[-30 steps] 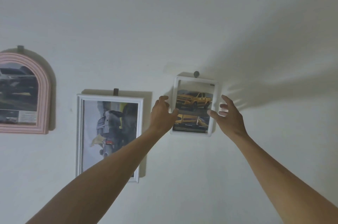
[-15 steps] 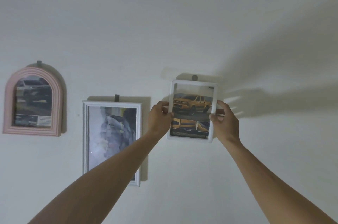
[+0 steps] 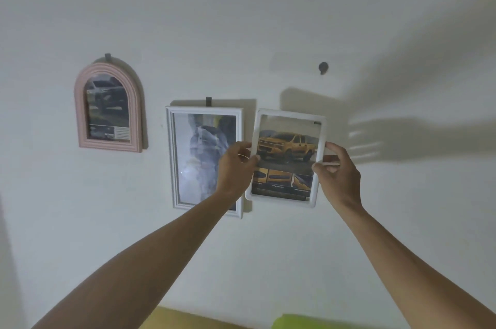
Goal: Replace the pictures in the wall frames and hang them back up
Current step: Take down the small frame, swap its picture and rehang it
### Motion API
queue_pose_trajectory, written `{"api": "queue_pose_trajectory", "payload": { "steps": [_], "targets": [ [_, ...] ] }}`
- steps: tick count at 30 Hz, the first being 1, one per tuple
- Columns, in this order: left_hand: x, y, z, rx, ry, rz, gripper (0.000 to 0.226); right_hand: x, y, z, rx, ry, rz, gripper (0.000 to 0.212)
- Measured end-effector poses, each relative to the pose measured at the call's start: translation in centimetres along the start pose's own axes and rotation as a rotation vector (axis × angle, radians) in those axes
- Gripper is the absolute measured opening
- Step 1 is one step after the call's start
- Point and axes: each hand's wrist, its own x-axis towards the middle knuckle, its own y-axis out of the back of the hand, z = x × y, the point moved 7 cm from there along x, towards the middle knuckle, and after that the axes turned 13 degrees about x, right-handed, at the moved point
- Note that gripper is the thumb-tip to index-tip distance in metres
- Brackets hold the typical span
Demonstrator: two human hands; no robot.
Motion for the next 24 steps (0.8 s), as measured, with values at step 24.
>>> {"api": "queue_pose_trajectory", "payload": {
  "steps": [24],
  "targets": [
    [-15.9,13.3,-36.8,0.121,0.593,-0.408,0.027,-27.4,-24.2,13.8,0.008,-0.611,-0.275,0.048]
  ]
}}
